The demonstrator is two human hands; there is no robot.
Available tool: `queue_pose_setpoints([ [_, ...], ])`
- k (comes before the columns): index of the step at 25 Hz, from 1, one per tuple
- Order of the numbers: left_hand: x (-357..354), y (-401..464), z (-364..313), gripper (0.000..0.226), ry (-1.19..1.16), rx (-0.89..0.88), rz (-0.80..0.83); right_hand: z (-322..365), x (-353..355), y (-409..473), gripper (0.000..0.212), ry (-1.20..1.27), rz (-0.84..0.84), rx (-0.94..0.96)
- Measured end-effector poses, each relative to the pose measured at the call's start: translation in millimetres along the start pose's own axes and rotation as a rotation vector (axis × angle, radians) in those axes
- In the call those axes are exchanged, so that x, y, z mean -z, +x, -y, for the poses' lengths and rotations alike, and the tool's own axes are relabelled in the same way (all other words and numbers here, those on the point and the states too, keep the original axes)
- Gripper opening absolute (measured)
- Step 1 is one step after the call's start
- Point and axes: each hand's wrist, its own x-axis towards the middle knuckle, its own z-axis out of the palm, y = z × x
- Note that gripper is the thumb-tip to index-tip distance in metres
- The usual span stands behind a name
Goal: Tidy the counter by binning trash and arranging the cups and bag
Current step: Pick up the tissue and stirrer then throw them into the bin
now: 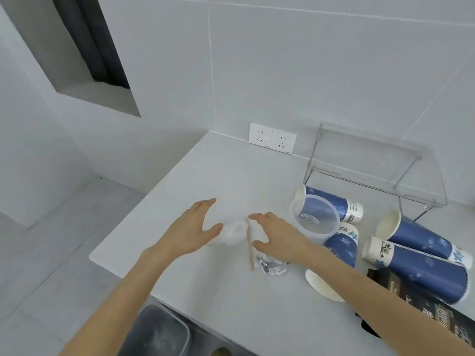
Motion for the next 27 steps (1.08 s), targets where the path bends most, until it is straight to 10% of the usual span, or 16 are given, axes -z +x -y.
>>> queue_pose_setpoints([
  [7, -43.3, 14.6, 44.0, 0.064, 0.275, 0.036, 0.211, -23.9, -66.1, 6.1, 0.056, -0.244, 0.146, -0.224],
  [15, -67.8, 12.7, 84.4, 0.039, 0.583, -0.105, -0.206, -25.3, -76.8, 10.7, 0.042, -0.205, -0.034, -0.212],
  [27, -73.1, 9.6, 101.6, 0.035, 0.449, -0.034, -0.264, 6.2, -84.3, 57.2, 0.033, -0.161, -0.187, -0.424],
])
